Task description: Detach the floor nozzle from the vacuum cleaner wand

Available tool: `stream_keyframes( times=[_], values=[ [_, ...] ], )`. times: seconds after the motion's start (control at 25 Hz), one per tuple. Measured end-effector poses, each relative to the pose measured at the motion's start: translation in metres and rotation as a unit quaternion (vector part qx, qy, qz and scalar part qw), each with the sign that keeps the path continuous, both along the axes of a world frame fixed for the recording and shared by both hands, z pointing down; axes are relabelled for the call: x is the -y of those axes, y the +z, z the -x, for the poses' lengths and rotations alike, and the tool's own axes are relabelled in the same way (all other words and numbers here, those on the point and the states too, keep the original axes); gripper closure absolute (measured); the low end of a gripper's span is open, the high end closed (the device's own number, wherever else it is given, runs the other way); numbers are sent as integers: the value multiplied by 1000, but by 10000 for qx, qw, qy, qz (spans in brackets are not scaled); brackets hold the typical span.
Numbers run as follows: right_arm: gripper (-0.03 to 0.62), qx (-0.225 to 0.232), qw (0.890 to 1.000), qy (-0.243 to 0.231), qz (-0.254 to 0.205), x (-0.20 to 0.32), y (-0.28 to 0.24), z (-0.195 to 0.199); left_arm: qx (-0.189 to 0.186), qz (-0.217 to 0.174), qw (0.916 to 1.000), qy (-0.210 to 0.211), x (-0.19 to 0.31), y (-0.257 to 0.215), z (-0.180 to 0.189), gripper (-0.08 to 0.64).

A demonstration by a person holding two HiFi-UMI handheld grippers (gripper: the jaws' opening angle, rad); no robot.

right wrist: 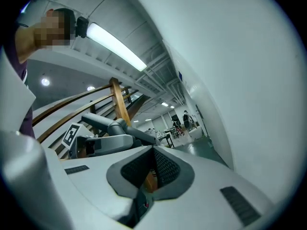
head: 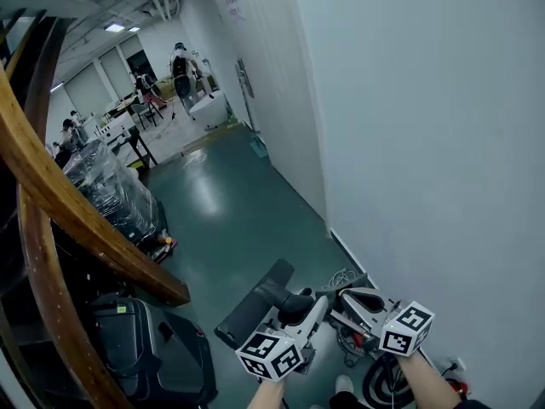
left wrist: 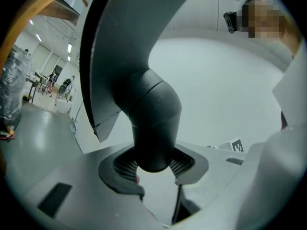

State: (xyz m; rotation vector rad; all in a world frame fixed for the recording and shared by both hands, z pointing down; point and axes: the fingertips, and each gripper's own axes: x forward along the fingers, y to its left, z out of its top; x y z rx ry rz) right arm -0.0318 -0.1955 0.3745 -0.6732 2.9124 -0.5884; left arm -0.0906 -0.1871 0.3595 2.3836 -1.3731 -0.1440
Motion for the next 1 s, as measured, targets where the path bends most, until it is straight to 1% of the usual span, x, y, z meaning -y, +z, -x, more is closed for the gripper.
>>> stream_keyframes(
  times=[0.16, 0.32, 0.44, 0.64, 1.0],
  values=[
    [575, 61, 9992, 43, -392, -19, -45, -5, 80, -364, 9993, 2, -23, -49, -4, 397],
    [575, 131, 9980, 73, -608, -40, -73, -10, 258, -497, 9984, -64, -46, -79, -5, 397],
    [575, 179, 9972, 73, -723, -53, -87, -12, 321, -600, 9977, -33, -59, -94, -8, 397],
    [575, 248, 9961, 52, -847, -67, -100, -13, 339, -687, 9971, 44, -76, -104, -12, 397],
    [575, 249, 9956, -13, -907, -87, -99, -15, 425, -690, 9966, 113, -93, -105, -20, 397]
  ],
)
